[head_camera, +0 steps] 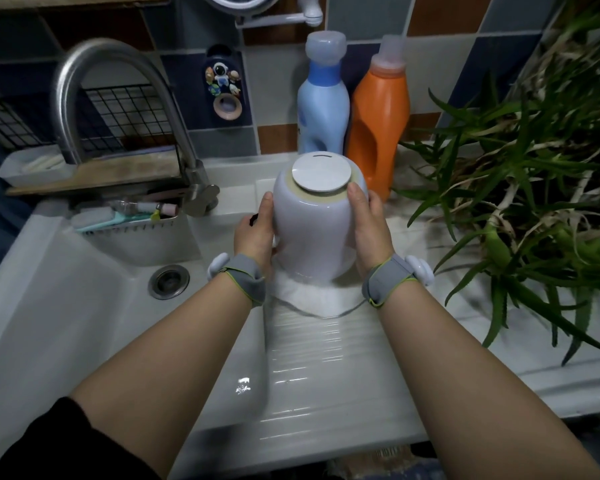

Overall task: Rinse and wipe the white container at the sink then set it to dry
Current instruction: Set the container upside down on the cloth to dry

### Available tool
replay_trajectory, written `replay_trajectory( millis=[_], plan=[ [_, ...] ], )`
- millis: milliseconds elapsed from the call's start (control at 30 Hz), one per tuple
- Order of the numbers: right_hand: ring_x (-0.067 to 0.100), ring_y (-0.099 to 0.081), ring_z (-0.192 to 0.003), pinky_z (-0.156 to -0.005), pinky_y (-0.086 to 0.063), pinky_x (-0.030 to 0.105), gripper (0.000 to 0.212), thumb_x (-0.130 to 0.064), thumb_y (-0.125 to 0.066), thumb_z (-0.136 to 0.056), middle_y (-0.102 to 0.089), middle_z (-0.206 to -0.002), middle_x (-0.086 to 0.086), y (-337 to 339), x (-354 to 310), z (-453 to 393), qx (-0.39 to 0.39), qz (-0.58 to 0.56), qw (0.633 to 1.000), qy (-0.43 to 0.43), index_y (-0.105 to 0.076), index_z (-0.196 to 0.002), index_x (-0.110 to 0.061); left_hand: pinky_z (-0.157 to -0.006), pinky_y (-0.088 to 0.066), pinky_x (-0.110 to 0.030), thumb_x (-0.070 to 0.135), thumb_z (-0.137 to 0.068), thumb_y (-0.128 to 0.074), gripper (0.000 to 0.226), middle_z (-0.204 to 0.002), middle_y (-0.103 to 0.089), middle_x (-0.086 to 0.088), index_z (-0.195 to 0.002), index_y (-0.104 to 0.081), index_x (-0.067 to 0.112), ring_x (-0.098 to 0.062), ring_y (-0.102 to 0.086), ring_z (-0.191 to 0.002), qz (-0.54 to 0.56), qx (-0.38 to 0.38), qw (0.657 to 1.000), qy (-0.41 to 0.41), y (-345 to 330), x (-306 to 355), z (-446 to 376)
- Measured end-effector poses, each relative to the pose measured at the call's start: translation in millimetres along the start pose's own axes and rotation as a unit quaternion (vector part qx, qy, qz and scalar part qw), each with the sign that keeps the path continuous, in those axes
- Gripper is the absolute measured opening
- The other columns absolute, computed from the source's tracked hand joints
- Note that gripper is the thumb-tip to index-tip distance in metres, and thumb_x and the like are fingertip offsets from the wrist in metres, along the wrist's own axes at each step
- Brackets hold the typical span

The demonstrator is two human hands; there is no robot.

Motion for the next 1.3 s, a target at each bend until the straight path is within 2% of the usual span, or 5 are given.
replay_trajectory(
  millis=[200,467,767,1067,1300],
  plan=[
    [0.012,-0.066,-0.110,-0.103,-0.050,0.044,0.048,-0.085,-0.064,-0.056,-0.070,-0.119,-0.011,7,10,-4,-0.010,-0.023,1.000,0.010,-0.061,-0.099,-0.062,-0.087,-0.060,-0.043,0.065,-0.087,-0.060,0.073,-0.127,-0.068,-0.014,-0.125,-0.062,0.002,-0.023,-0.063,-0.119,-0.023,-0.026,0.999,-0.009,7,-8,5],
    [0.008,-0.065,-0.108,-0.101,-0.051,0.041,0.056,-0.084,-0.063,-0.060,-0.068,-0.117,-0.018,3,1,2,-0.031,-0.008,0.999,0.001,-0.059,-0.108,-0.055,-0.100,-0.050,-0.048,0.066,-0.086,-0.060,0.063,-0.127,-0.069,0.003,-0.123,-0.063,0.016,-0.011,-0.061,-0.119,-0.034,-0.018,0.999,-0.005,17,-3,6],
    [0.017,-0.037,-0.140,-0.108,-0.031,0.032,0.103,-0.083,-0.050,-0.065,-0.036,-0.156,-0.006,1,-18,2,-0.011,0.037,0.999,-0.003,-0.030,-0.151,-0.031,-0.094,-0.048,-0.043,0.067,-0.081,-0.063,0.043,-0.123,-0.069,0.000,-0.094,-0.058,0.026,-0.015,-0.061,-0.114,-0.009,-0.009,0.999,-0.041,17,10,4],
    [0.021,-0.032,-0.144,-0.118,-0.030,0.046,0.097,-0.079,-0.051,-0.071,-0.031,-0.160,-0.002,-5,-28,-1,0.000,0.075,0.997,0.029,-0.028,-0.152,-0.031,-0.097,-0.055,-0.050,0.057,-0.085,-0.068,0.041,-0.111,-0.067,-0.004,-0.095,-0.059,0.018,-0.018,-0.062,-0.106,0.020,-0.011,0.999,-0.040,12,15,-1],
    [0.014,-0.049,-0.124,-0.099,-0.039,0.030,0.072,-0.059,-0.061,-0.084,-0.051,-0.139,-0.008,-12,-30,-3,-0.004,0.078,0.996,0.038,-0.042,-0.145,-0.027,-0.087,-0.059,-0.043,0.058,-0.083,-0.071,0.039,-0.109,-0.067,0.002,-0.092,-0.061,0.021,-0.014,-0.061,-0.101,0.010,-0.015,0.999,-0.043,7,19,2]
  ],
)
Point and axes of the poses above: each hand's wrist, its own z-axis away from the middle knuckle, its own y-axis out of the back of the hand, x = y × z, the point moved 2 cm from there along -z, towards the middle knuckle
